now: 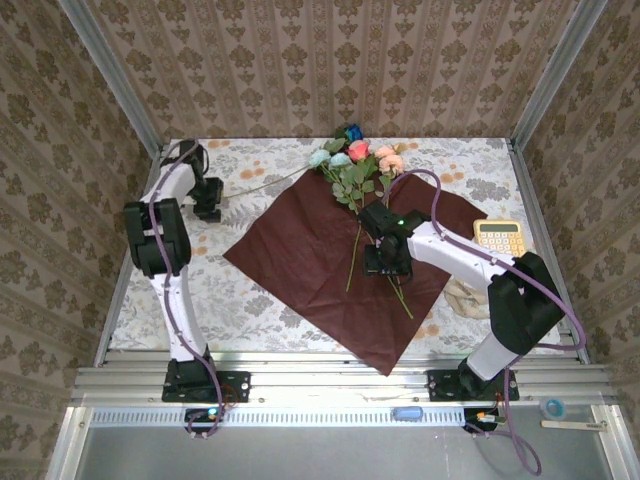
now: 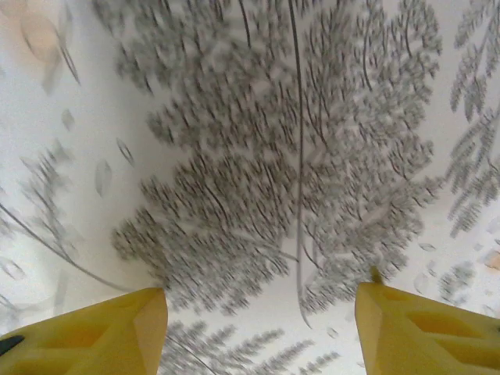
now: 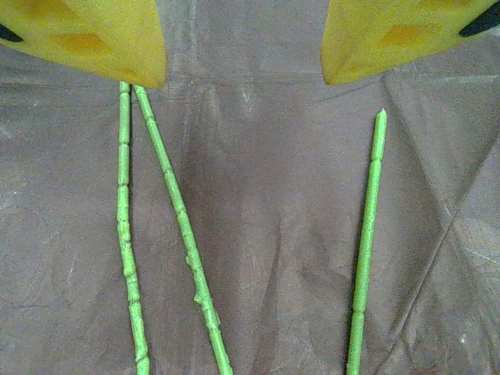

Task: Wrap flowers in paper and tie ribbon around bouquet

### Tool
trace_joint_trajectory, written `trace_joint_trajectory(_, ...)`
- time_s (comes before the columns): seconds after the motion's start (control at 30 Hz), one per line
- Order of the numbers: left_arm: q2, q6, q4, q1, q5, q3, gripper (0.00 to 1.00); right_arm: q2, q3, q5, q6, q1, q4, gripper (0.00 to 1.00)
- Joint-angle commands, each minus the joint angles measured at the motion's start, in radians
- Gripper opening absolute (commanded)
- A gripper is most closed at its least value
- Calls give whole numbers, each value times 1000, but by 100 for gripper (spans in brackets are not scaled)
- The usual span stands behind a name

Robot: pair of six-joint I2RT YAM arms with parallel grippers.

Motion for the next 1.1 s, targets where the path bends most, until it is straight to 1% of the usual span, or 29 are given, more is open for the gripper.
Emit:
trace_joint_trajectory(0.0,-9,-186,36,-4,54,20,64,11,19,30,15,8,-37,56)
trace_joint_trajectory(0.23,42,-268,98,-6,72,12,63,18,22,27,14,8,-38,56)
trace_joint_trajectory(0.3,53,-284,124,-5,64,11,60,20,21,24,14,8,-39,56)
trace_joint_trajectory(0.37,72,-302,155,-4,76,18,55,23,17,21,18,9,-36,56)
trace_joint_trajectory(0.4,86,-311,165,-3,88,24,51,24,14,22,17,8,-34,56)
trace_joint_trajectory(0.47,107,-321,180,-4,105,36,40,31,10,21,18,8,-30,56)
trace_joint_trajectory(0.63,89,-337,224,1,85,7,3,95,21,13,17,6,-6,56)
trace_joint_trajectory(0.67,75,-346,245,3,85,-13,0,115,22,13,20,2,-5,55)
trace_joint_trajectory(0.7,59,-358,268,6,84,-35,0,134,24,12,25,-1,-7,53)
trace_joint_trajectory(0.83,-18,-403,394,17,70,-134,0,215,44,-3,40,-19,-34,38)
trace_joint_trajectory(0.9,-57,-436,467,26,68,-191,0,245,57,6,52,-24,-61,24)
trace_joint_trajectory(0.93,-79,-456,495,32,67,-218,0,252,58,4,57,-27,-66,20)
trace_joint_trajectory(1.0,-115,-491,560,43,58,-274,0,254,50,1,68,-32,-63,14)
trace_joint_trajectory(1.07,-151,-517,609,62,48,-326,0,253,41,-6,75,-38,-57,11)
